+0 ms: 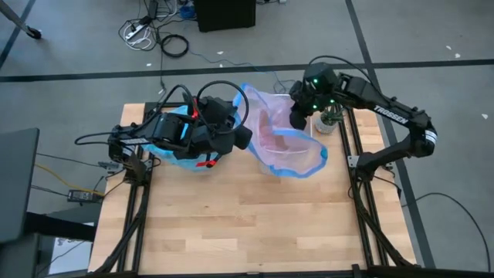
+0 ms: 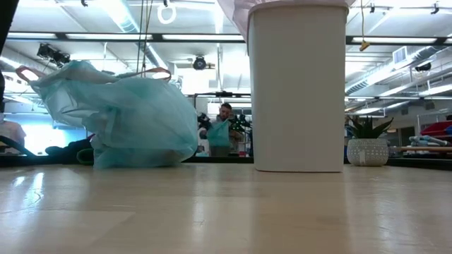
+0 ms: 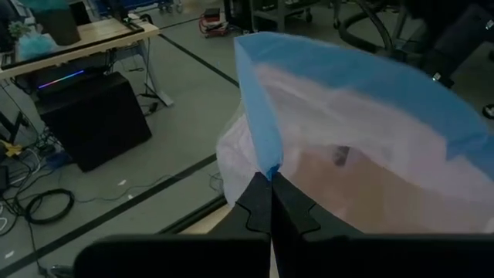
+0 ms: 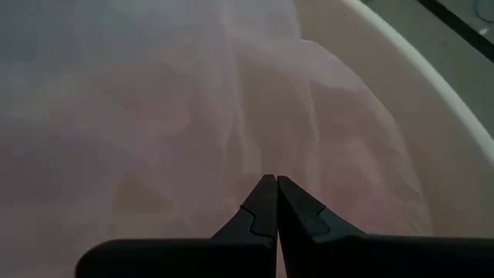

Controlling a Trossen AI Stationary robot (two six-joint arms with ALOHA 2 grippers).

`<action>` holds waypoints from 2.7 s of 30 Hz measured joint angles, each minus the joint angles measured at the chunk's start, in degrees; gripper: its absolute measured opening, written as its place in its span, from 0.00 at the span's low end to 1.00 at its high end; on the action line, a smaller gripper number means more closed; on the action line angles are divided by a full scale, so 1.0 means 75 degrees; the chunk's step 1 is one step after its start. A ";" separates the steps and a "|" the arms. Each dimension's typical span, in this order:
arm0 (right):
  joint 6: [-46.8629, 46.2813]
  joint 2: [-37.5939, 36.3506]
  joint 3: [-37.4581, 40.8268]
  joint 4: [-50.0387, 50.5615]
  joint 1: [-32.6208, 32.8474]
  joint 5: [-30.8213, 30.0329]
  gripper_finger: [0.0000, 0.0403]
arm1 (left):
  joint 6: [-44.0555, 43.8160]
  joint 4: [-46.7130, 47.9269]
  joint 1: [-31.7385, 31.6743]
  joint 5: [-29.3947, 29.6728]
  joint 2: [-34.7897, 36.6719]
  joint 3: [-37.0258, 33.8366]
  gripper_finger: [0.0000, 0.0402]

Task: Place trash/remove bag and relplace
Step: Put the new trash bag into the trash bin

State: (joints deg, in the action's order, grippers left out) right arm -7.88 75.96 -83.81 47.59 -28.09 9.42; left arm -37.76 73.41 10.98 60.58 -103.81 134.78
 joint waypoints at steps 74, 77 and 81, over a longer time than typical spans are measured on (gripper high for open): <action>0.1645 -0.0067 -0.2614 0.0424 0.3459 -0.4899 0.59 | 0.2591 -0.1452 -0.1637 -0.1808 -0.1011 0.0000 0.01; 0.1390 0.0143 -0.3217 0.1025 0.3312 -0.4859 0.46 | 0.2591 -0.1427 -0.1591 -0.1810 -0.1011 0.0000 0.01; 0.1195 0.0230 -0.3596 0.1446 0.3096 -0.3655 0.25 | 0.2591 -0.1425 -0.1597 -0.1807 -0.1011 0.0000 0.01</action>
State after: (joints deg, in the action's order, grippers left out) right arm 1.08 77.69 -110.78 58.43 -4.88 -18.00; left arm -18.33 62.72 -0.99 47.03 -111.39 134.78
